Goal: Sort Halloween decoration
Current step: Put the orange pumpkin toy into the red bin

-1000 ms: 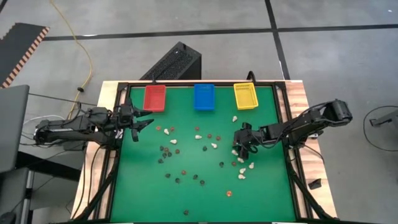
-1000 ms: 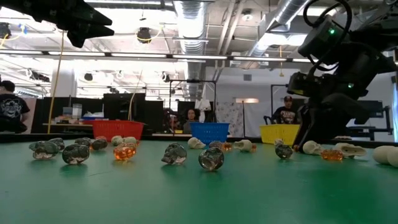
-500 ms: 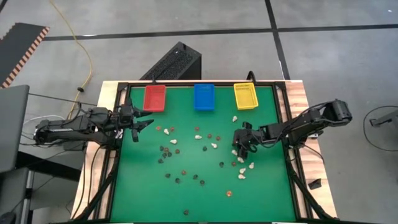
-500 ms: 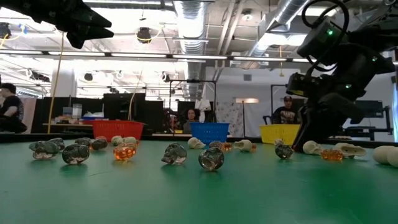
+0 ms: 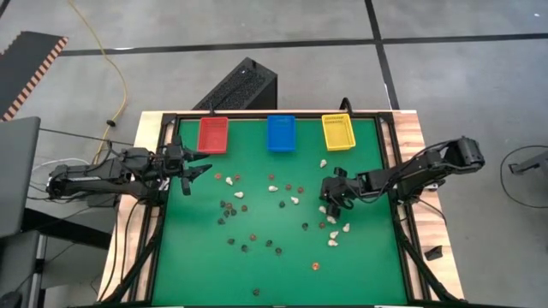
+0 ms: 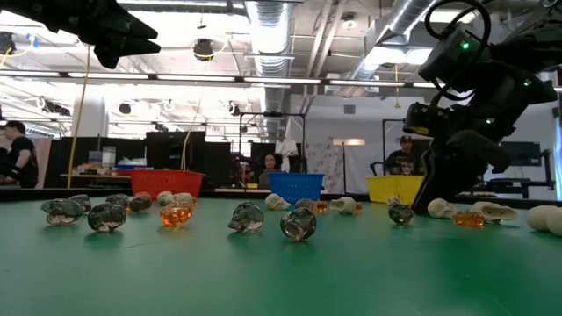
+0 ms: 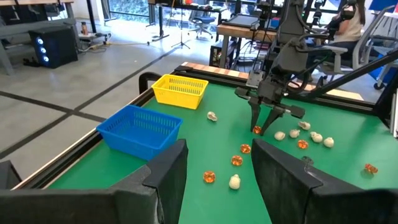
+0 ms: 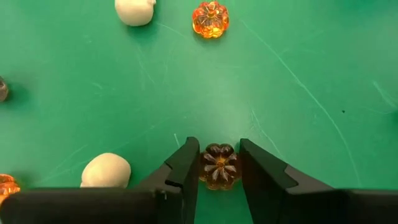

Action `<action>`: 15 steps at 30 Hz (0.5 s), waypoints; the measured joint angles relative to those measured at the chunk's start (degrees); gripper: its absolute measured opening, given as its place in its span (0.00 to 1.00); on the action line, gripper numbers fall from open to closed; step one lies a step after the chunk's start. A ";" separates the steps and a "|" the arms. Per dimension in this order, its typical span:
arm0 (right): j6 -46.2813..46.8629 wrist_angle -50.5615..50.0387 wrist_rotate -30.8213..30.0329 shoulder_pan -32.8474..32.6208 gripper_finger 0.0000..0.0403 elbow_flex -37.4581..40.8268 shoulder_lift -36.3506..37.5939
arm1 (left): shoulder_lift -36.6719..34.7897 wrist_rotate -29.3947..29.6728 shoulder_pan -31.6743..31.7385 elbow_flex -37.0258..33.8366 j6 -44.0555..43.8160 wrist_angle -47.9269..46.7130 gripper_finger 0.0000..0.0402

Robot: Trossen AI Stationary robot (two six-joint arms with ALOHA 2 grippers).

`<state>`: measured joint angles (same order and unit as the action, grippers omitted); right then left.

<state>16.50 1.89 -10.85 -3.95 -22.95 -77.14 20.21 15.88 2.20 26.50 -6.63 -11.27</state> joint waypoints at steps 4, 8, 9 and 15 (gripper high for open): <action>-0.08 -0.51 -0.70 -0.02 0.32 -2.11 -0.21 | 0.00 0.02 0.00 0.00 0.00 -0.02 0.42; -1.76 0.30 -2.16 0.84 0.32 -5.58 -0.15 | 0.00 0.00 -0.02 0.00 0.00 -0.01 0.42; -2.18 0.23 -2.44 1.27 0.32 -6.37 -0.15 | 0.00 0.01 -0.01 0.00 0.00 -0.01 0.42; -7.08 0.32 -2.61 4.32 0.32 -11.99 -0.09 | 0.00 0.00 -0.01 0.00 0.18 -0.02 0.42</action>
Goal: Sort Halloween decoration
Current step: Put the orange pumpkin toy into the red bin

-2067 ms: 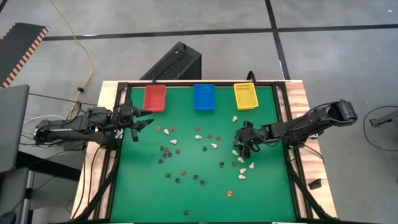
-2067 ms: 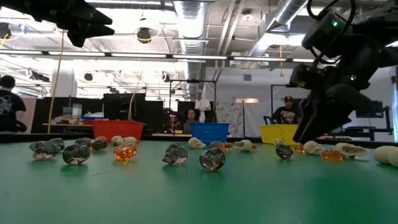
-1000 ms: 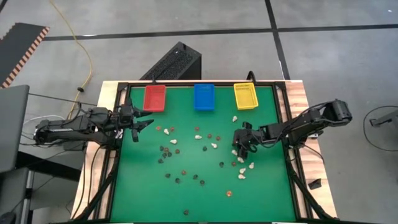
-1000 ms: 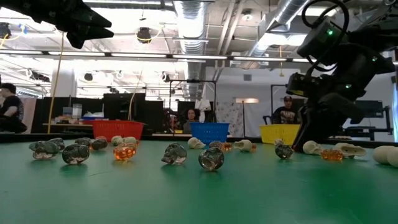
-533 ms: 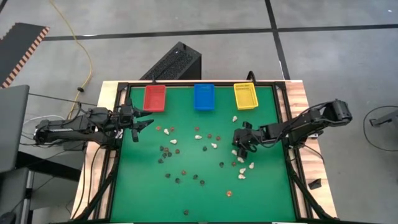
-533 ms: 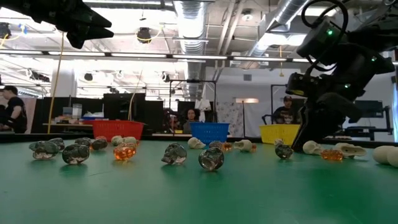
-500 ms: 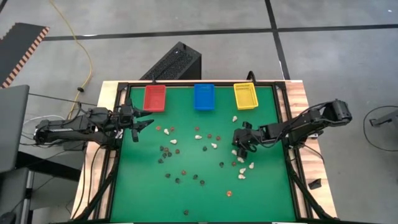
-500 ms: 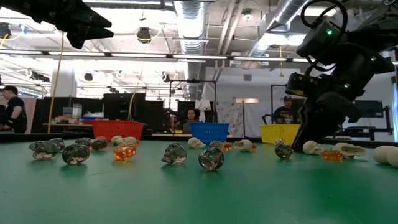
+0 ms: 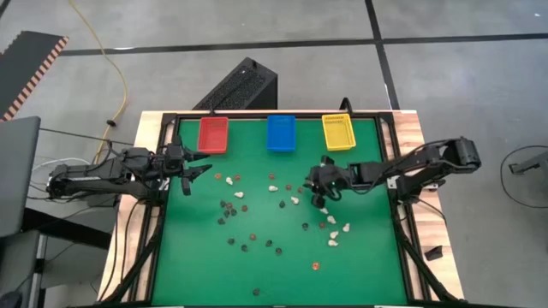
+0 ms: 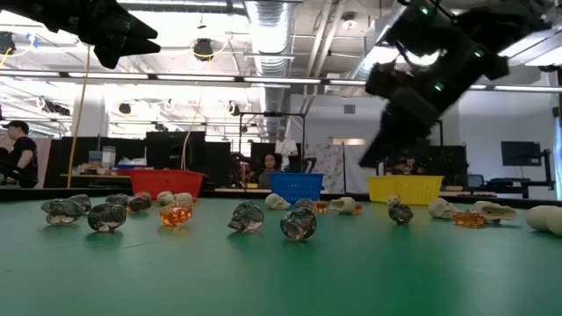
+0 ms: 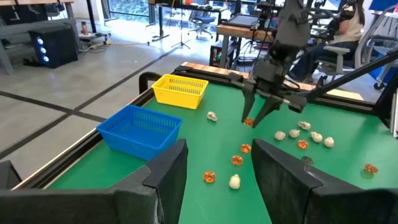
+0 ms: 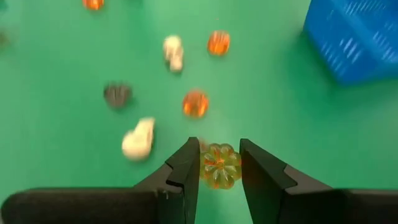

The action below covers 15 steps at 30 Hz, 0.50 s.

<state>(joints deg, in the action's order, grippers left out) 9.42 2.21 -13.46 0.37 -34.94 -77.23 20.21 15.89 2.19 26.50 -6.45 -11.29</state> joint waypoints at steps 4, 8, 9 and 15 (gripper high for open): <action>-2.24 0.18 -0.06 2.18 0.32 -3.16 0.00 | -0.02 0.00 0.00 0.00 1.20 0.02 0.42; -3.96 2.82 -0.13 4.18 0.32 -5.22 0.00 | 0.00 -0.01 0.00 0.00 1.28 0.01 0.42; -4.46 4.15 -0.12 4.65 0.32 -5.54 0.01 | 0.00 0.00 0.00 0.00 1.28 0.02 0.42; -5.47 9.85 -0.06 7.27 0.32 -6.83 0.04 | 0.00 1.33 0.01 0.00 2.01 0.02 0.42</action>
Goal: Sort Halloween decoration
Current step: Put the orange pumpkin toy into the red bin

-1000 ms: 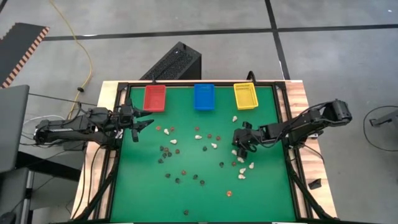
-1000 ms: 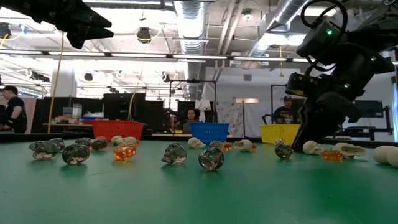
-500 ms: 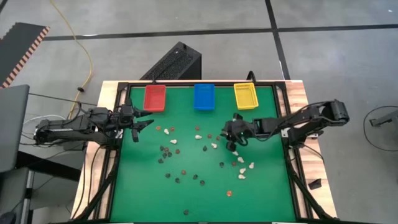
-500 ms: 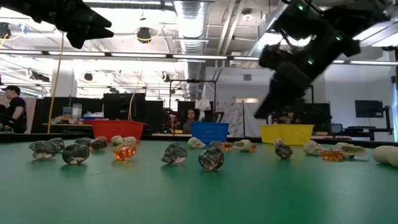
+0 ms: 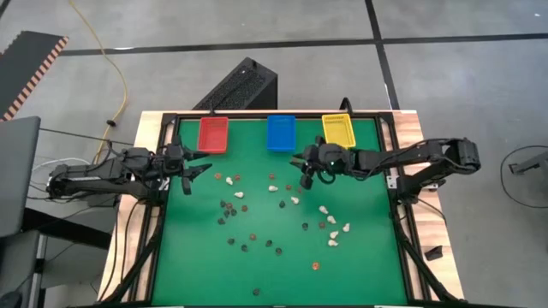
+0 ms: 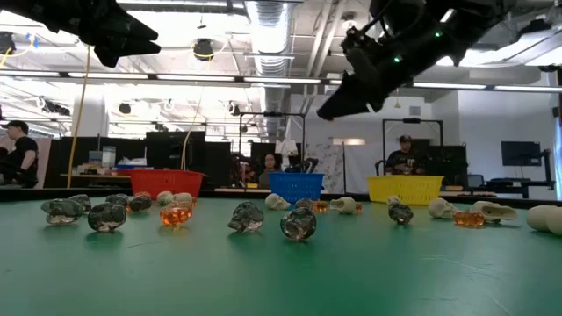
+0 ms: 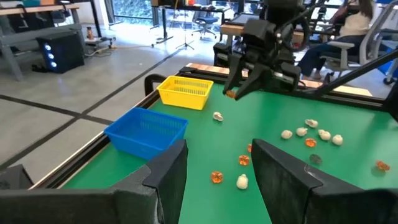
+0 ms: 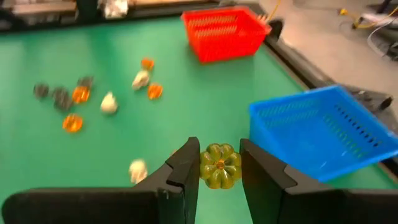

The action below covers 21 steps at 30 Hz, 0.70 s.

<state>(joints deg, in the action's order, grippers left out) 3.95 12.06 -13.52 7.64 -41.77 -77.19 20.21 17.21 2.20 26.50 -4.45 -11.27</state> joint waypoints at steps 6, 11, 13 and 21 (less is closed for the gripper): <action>-0.13 6.30 0.05 2.05 0.32 -0.06 -0.83 | -0.01 0.19 0.00 0.00 0.83 0.00 0.42; -0.40 10.84 1.31 3.35 0.32 -0.68 -4.96 | -0.02 0.18 -0.02 0.00 0.81 -0.02 0.42; -0.86 11.04 1.34 3.52 0.32 -2.70 -7.07 | -0.02 0.17 0.00 0.00 0.83 0.01 0.42; -4.58 10.98 3.63 3.82 0.32 -16.82 -19.70 | -0.02 0.17 0.00 -0.02 0.83 0.00 0.42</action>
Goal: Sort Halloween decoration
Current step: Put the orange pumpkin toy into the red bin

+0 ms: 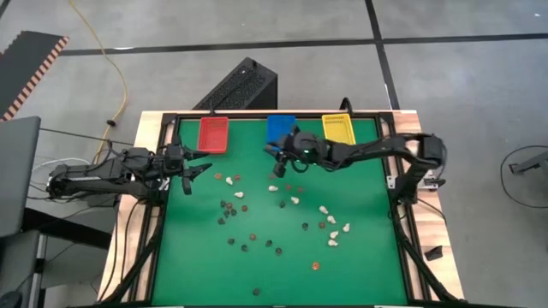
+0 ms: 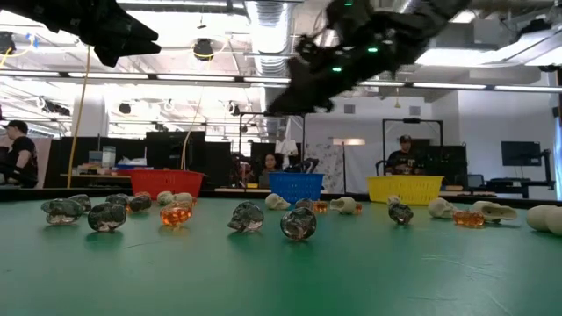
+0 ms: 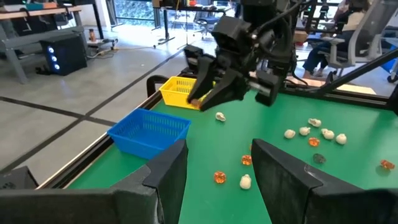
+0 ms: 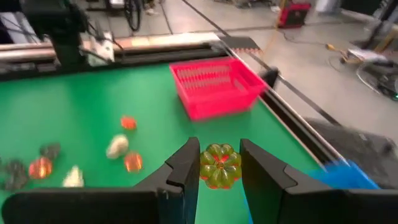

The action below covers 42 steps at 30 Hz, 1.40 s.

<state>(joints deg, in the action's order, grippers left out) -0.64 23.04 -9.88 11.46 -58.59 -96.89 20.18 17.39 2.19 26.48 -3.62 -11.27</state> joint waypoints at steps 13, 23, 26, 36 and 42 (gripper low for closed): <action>-2.51 -3.08 3.96 0.85 0.32 -26.75 -21.91 | 0.00 -0.01 0.00 0.00 -0.01 0.31 0.42; -2.44 -7.61 5.65 1.51 0.32 -44.87 -35.05 | 0.00 -0.02 0.00 0.00 -0.02 0.40 0.42; -2.44 -8.89 5.65 1.74 0.32 -49.59 -38.74 | 0.00 -0.03 -0.02 0.00 -0.02 0.30 0.42; 3.51 -16.71 5.38 3.38 0.32 -66.63 -49.13 | 0.01 -0.04 -0.02 0.00 -0.08 0.41 0.42; 5.81 -21.61 4.80 4.75 0.32 -72.83 -52.31 | 0.00 -0.03 -0.01 0.00 -0.18 0.39 0.42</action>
<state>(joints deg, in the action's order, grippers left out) 5.18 1.43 -5.09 16.22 -131.41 -149.19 20.18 17.36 2.18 26.48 -3.80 -10.87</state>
